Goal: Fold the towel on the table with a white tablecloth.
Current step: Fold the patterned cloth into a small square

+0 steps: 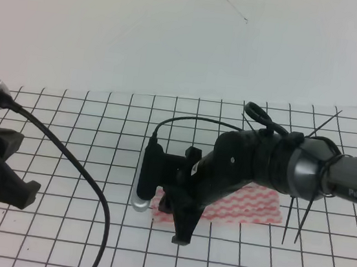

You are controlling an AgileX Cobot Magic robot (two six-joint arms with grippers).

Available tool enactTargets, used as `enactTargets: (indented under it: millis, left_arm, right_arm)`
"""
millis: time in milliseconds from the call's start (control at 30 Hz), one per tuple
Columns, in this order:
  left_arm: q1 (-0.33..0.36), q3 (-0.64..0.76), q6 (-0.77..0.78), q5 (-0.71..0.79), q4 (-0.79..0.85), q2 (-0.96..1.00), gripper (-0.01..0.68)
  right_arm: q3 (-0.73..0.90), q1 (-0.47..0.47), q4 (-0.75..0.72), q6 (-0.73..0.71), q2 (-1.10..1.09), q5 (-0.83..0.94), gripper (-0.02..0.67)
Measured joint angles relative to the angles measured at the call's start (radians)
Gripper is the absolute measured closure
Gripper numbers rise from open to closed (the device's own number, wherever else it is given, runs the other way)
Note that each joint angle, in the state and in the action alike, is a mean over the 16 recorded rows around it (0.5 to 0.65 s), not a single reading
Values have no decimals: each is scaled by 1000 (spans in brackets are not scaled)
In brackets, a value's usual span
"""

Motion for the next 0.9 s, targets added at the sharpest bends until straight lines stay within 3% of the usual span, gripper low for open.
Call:
enactTargets:
  millis: [900]
  left_arm:
    - [0,0,22,-2,-54,0,673]
  right_arm:
    - [-46,-63,-9,41,56,-119,647]
